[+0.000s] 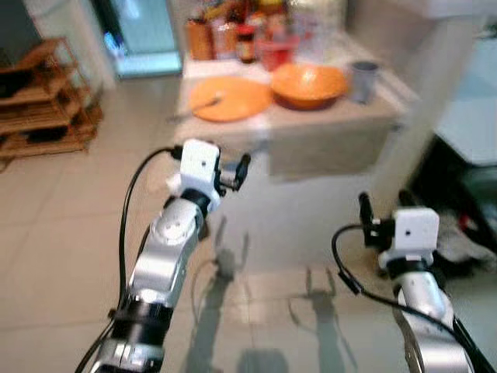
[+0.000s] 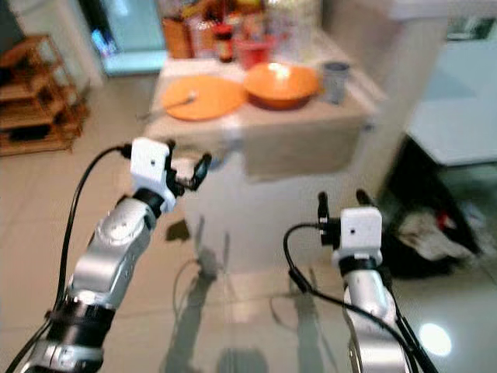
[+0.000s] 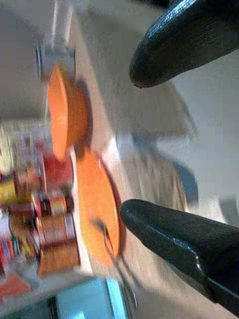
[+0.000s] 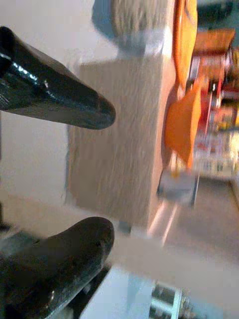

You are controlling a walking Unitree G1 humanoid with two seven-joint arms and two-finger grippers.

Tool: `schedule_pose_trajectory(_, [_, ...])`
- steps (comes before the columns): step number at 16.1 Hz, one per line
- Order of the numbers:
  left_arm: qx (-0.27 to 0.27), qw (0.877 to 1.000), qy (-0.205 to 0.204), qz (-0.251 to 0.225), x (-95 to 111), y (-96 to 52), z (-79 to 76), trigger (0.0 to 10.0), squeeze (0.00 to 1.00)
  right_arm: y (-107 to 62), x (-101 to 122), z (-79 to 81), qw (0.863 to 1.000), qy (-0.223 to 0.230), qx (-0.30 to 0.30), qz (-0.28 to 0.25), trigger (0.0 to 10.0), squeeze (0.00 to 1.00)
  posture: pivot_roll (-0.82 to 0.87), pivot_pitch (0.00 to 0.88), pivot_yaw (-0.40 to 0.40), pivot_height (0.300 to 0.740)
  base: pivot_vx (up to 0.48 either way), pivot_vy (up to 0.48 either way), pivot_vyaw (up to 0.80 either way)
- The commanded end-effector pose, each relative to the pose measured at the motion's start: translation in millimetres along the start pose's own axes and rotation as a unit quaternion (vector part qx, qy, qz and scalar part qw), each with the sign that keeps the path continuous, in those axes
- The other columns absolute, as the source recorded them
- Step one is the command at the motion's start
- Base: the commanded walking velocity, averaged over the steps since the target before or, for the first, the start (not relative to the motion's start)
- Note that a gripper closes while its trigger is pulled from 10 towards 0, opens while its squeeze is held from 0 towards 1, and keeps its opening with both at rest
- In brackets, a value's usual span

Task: Setting the table

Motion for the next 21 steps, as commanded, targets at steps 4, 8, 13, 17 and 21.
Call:
schedule_pose_trajectory(4, [0.008,1.0,0.003,-0.003,1,-4.9,7.6,10.0,0.0,-1.0,6,4.8,1.0,0.005,0.008,-0.014,10.0,0.0,-0.05,0.005,0.048,0.74,0.48,0.0,0.0])
schedule_pose_trajectory(8, [0.015,1.0,0.002,-0.009,6,-4.1,11.3,10.0,0.0,1.1,13,4.5,1.0,0.005,0.008,-0.027,10.0,0.0,-0.04,0.0,0.047,0.74,0.48,0.0,0.0])
schedule_pose_trajectory(13, [0.013,1.0,-0.002,-0.019,13,-0.4,12.2,10.0,0.0,2.8,23,6.5,0.999,0.006,0.014,-0.044,10.0,0.0,-0.04,0.0,0.045,0.74,0.439,0.0,0.0])
schedule_pose_trajectory(17, [0.007,0.999,0.019,-0.032,32,9.0,19.7,10.0,0.0,-5.6,37,9.6,0.998,0.011,0.025,-0.064,10.0,0.0,-0.04,0.0,0.04,0.74,0.0,0.0,0.0])
schedule_pose_trajectory(21, [-0.03,0.998,0.036,-0.046,64,26.3,17.7,10.0,0.0,-14.8,35,8.6,0.998,0.012,0.027,-0.056,10.0,0.0,-0.05,0.0,0.05,0.74,0.0,0.0,0.0])
Point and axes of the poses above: a point about 5 cm out from each wrist's last joint towards the gripper, its own y axis pointing out of the wrist towards the gripper, its own x axis along the axis of the wrist's last joint, z = x × y, the point moved 4 cm from there along y, pointing out of the wrist towards the gripper, and after that the axes turned 7 degrees about -y, right-handed, at the moved point
